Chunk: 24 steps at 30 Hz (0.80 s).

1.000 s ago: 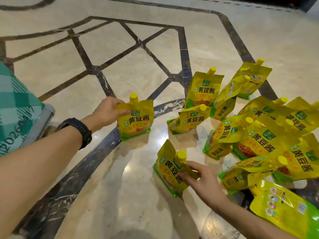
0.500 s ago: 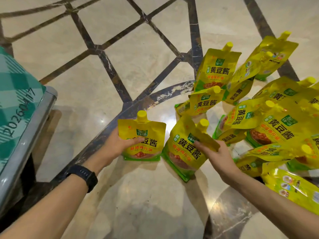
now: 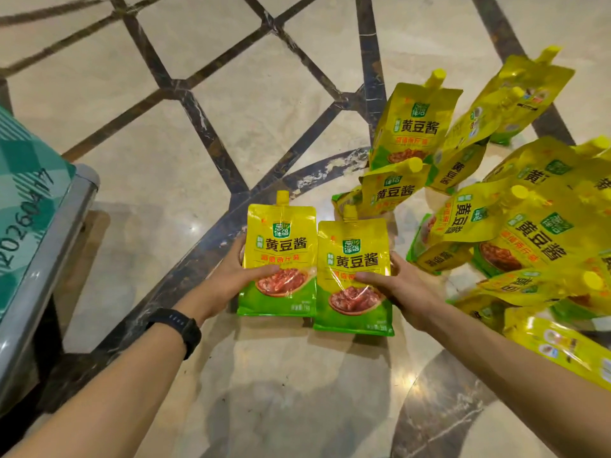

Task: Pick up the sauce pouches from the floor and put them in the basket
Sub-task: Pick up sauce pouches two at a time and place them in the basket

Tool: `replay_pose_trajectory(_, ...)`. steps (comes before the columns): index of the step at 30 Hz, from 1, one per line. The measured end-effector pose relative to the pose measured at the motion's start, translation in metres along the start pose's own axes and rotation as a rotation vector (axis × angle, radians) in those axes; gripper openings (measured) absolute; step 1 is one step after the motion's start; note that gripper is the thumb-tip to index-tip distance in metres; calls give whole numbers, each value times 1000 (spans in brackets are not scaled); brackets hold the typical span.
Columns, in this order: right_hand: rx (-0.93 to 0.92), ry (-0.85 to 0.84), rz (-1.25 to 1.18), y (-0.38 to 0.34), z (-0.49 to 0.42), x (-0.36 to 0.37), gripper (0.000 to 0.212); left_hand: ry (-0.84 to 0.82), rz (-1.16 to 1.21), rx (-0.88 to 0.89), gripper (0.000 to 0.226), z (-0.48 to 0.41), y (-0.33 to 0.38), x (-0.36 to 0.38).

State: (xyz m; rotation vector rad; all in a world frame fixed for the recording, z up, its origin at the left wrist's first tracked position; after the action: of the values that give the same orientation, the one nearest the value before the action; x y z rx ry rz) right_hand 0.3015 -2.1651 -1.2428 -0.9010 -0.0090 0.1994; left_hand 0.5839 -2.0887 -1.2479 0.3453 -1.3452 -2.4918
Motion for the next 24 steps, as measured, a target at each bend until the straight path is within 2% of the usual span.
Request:
replay_pose_trajectory(3,63,-14,-92,4,-5,0,69,41,3,-31,86,-3,-15,0)
replay_pose_trajectory(8,120,-8,-129,28,-2,-2,50,66,-83,-29,64,4,-29,6)
replay_pose_trajectory(14,-39,-51,73,20,-4,5,75,111,-153,110,87,13,-33,10)
replay_pose_trajectory(19,-33,-74,7,24,1,3,52,191,-156,228,99,23,-29,11)
replay_pose_trajectory(21,-100,-48,19,24,3,4,56,206,-124,235,87,30,-30,10)
replay_pose_trajectory(24,-155,11,-27,27,8,1,79,195,-123,248,63,36,-27,11)
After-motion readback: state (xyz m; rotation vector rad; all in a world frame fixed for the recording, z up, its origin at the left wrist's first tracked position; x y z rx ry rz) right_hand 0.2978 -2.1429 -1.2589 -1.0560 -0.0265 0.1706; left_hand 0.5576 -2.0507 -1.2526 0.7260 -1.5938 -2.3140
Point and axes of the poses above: each hand's wrist, its own z-axis away from the middle knuckle, its own x-axis out of the palm, y = z × x, the point moved 5 cm from there along -z, towards the middle knuckle, and after that the axes turned 12 degrees about y, right-handed, at the moved point
